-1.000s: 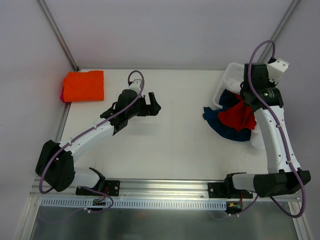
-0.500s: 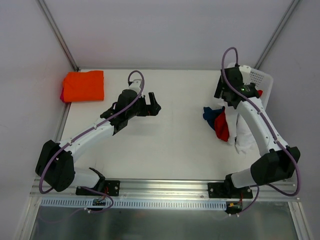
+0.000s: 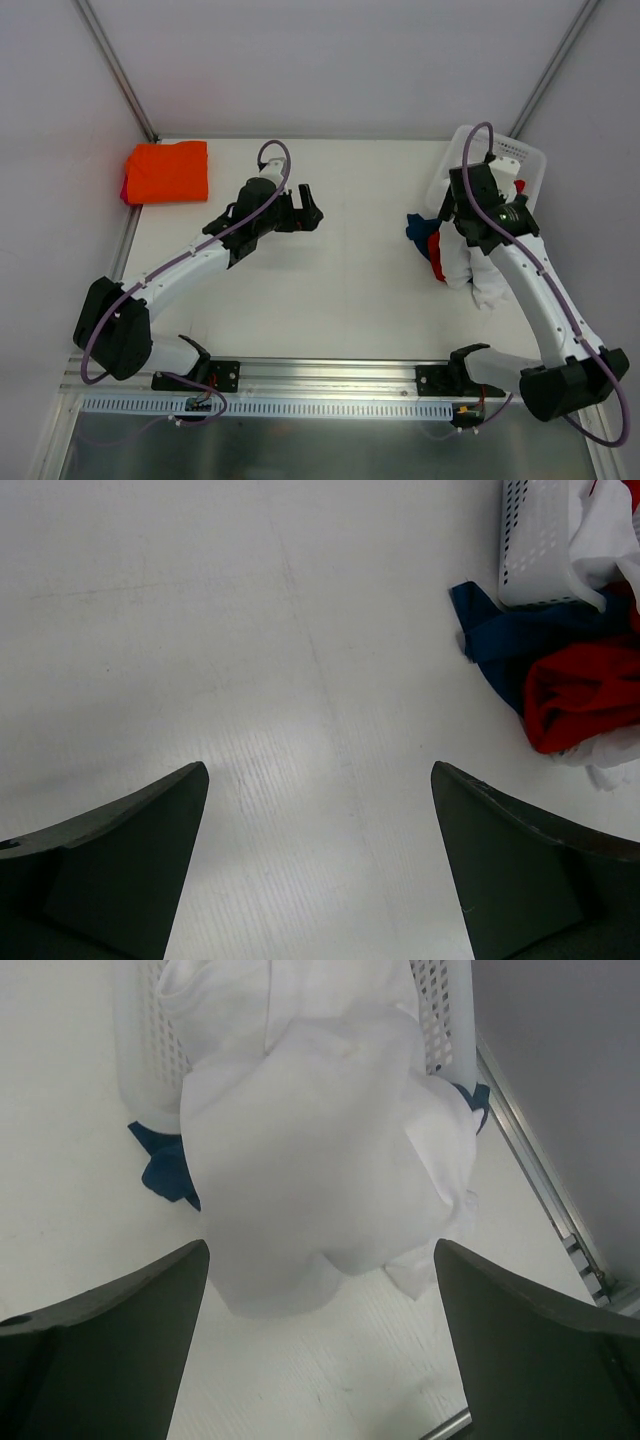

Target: Fold and stack the t-shirts

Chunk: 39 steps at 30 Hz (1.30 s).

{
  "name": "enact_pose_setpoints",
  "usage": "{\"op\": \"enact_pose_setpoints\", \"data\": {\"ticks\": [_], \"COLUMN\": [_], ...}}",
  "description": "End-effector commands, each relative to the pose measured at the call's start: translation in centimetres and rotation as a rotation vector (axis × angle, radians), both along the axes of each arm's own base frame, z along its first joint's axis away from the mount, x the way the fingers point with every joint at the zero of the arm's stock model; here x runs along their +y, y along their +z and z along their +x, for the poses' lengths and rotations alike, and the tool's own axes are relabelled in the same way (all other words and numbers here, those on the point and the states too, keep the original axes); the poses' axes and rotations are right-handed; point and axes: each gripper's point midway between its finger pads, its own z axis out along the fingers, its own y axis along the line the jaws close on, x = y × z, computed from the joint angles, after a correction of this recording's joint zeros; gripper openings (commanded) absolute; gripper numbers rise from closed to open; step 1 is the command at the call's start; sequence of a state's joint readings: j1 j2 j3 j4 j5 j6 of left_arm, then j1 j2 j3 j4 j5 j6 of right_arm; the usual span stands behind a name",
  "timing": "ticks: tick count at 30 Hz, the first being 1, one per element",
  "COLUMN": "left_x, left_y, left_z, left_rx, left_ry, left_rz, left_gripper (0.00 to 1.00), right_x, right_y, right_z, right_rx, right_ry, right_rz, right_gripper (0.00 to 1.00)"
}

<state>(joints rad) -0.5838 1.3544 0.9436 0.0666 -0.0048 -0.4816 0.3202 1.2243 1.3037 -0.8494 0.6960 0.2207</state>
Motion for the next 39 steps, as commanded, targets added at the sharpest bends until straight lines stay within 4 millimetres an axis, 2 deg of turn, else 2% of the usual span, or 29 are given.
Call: {"op": "enact_pose_setpoints", "data": {"ticks": [1,3,7,10,14,21,25,27,29,31,32,34,35,38,39], "left_x": [-1.3,-1.4,-1.7,-1.7,-1.7,-1.5,-1.5,-1.5,-1.5,-1.5,-1.4,-1.5,-1.5,-1.5,-1.4], "left_y": [1.8,1.9,1.8,1.7,1.8,1.7,1.5,1.5,1.5,1.4,1.4,1.4,1.4,1.5,1.5], "left_z": [0.2,0.2,0.2,0.0,-0.1,0.0,0.1,0.1,0.1,0.1,0.2,0.1,0.1,0.1,0.1], "left_rx": [-0.021,-0.021,-0.01,-0.006,-0.007,-0.013,-0.01,-0.009,-0.009,-0.008,-0.006,-0.008,-0.008,-0.011,-0.011], "left_ry": [-0.029,-0.032,-0.042,-0.045,-0.046,-0.035,-0.035,-0.035,-0.035,-0.035,-0.033,-0.035,-0.035,-0.035,-0.035], "left_rz": [-0.047,-0.053,-0.06,-0.061,-0.064,-0.056,-0.052,-0.051,-0.051,-0.05,-0.049,-0.05,-0.049,-0.051,-0.051], "left_gripper": [0.95,0.95,0.95,0.94,0.95,0.95,0.95,0.95,0.95,0.95,0.95,0.95,0.95,0.94,0.95], "right_x": [-0.2,0.4,2.3,3.7,4.4,4.8,4.7,4.6,4.6,4.5,4.4,4.3,4.3,4.3,4.2], "right_y": [-0.2,-1.0,-4.0,-6.2,-7.8,-7.7,-7.6,-7.7,-7.7,-7.8,-7.7,-7.7,-7.7,-7.8,-7.8], "right_z": [-3.4,-4.0,-5.0,-4.7,-3.8,-2.8,-2.7,-2.7,-2.8,-2.8,-2.8,-2.8,-2.8,-2.8,-2.9], "right_rx": [0.005,0.016,0.059,0.099,0.131,0.137,0.136,0.139,0.139,0.138,0.138,0.139,0.138,0.141,0.141], "right_ry": [-0.013,0.005,0.041,0.081,0.094,0.1,0.097,0.095,0.094,0.092,0.091,0.087,0.086,0.085,0.083], "right_rz": [0.017,0.047,0.114,0.138,0.133,0.111,0.099,0.095,0.093,0.09,0.088,0.084,0.083,0.08,0.079], "right_gripper": [0.99,1.0,0.99,0.99,0.99,1.0,0.96,0.81,0.61,0.48,0.37,0.29,0.21,0.1,0.09]}}
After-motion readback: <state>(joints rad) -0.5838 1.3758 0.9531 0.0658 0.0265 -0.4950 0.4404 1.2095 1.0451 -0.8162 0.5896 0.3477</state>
